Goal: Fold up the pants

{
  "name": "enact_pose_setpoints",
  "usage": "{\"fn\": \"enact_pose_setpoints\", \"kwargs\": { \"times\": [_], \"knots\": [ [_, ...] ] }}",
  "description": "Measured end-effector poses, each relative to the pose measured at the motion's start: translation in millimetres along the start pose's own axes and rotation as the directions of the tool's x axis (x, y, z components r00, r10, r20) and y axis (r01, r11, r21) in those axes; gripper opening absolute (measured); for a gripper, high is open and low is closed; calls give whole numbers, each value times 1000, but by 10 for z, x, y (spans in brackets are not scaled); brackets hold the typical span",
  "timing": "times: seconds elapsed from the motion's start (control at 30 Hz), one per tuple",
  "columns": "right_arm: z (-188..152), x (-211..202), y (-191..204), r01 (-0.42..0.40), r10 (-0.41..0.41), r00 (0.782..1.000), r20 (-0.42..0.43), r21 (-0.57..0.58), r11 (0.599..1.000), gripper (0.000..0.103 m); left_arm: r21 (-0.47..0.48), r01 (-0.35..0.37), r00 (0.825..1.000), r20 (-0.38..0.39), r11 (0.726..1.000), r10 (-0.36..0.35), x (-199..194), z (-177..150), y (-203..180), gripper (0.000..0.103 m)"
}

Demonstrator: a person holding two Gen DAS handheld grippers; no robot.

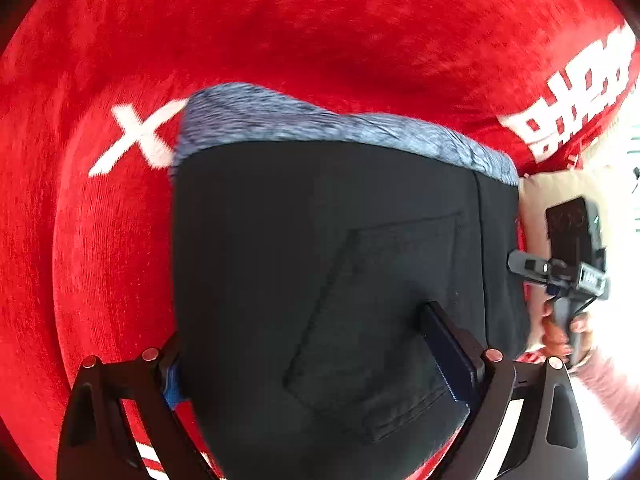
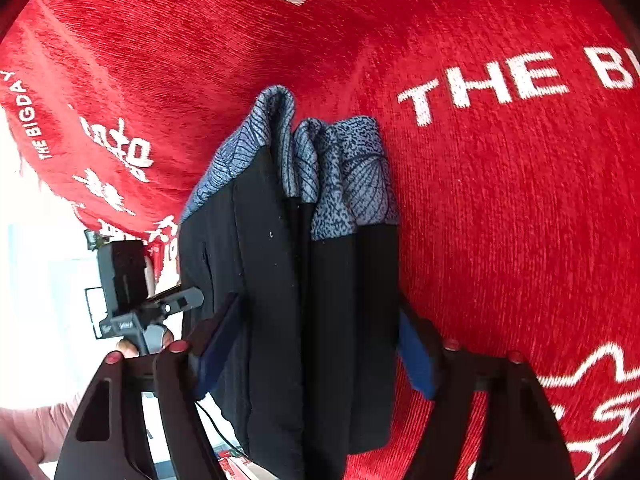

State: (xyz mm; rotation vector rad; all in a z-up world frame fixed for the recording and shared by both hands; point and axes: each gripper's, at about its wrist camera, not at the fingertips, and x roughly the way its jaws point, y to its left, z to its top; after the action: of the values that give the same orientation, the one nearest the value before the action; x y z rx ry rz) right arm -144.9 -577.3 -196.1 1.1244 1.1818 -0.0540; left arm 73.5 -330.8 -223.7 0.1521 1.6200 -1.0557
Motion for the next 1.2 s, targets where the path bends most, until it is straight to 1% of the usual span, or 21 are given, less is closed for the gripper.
{"fn": "enact_pose_setpoints", "kwargs": {
  "times": [0.03, 0.07, 0.1, 0.13, 0.17, 0.2, 0.4, 0.47, 0.57, 0.67, 0.77, 0.9, 1.03, 1.1, 1.2],
  "knots": [
    [-6, -9, 6, 10, -10, 1000, 2, 3, 1000, 64, 12, -11, 1000, 15, 1000, 11, -21, -11, -36, 92],
    [-2, -2, 34, 15, -15, 1000, 4, 6, 1000, 58, 11, -14, 1000, 24, 1000, 13, -47, -23, -40, 88],
    [-7, -11, 53, 12, -12, 1000, 8, 8, 1000, 55, 7, -14, 999, 32, 1000, 14, -68, -30, -39, 83],
    [-15, -23, 90, 9, -9, 1000, 14, 8, 1000, 50, -2, -10, 999, 44, 1000, 10, -111, -43, -23, 80],
    [-25, -30, 117, 11, -11, 1000, 17, 6, 1000, 48, -10, -4, 999, 54, 1000, 4, -155, -54, -16, 74],
    [-33, -39, 152, 15, -15, 1000, 21, 3, 1000, 46, -12, 0, 998, 62, 1000, 1, -188, -61, -16, 68],
    [-55, -123, 238, -27, 25, 999, 47, 52, 998, 38, 4, 10, 995, 103, 1000, -10, -374, -119, -97, 57],
    [-75, -173, 258, -53, 49, 997, 56, 70, 996, 37, -11, 34, 994, 109, 999, -33, -449, -142, -90, 57],
    [-137, -237, 353, -50, 47, 998, 51, 53, 997, 37, -10, 43, 993, 109, 999, -42, -563, -215, -134, 57],
    [-239, -305, 450, -55, 53, 997, 50, 43, 998, 37, -1, 35, 993, 110, 999, -35, -675, -312, -243, 57],
    [-368, -394, 497, -74, 71, 996, 56, 49, 996, 37, 4, 28, 992, 123, 1000, -28, -866, -465, -324, 57],
    [-580, -539, 534, -96, 93, 994, 55, 48, 994, 37, -2, 10, 990, 141, 1000, -10, -999, -683, -474, 57],
    [-792, -623, 520, -97, 95, 995, 41, 41, 994, 37, -25, 5, 989, 147, 1000, -1, -1010, -919, -580, 57],
    [-913, -646, 489, -96, 95, 995, 36, 49, 994, 37, -38, 7, 990, 138, 999, -1, -997, -1036, -579, 57],
    [-1083, -632, 468, -80, 78, 996, 31, 53, 995, 37, -34, 8, 993, 122, 999, -4, -981, -1203, -567, 57]
  ]
}}
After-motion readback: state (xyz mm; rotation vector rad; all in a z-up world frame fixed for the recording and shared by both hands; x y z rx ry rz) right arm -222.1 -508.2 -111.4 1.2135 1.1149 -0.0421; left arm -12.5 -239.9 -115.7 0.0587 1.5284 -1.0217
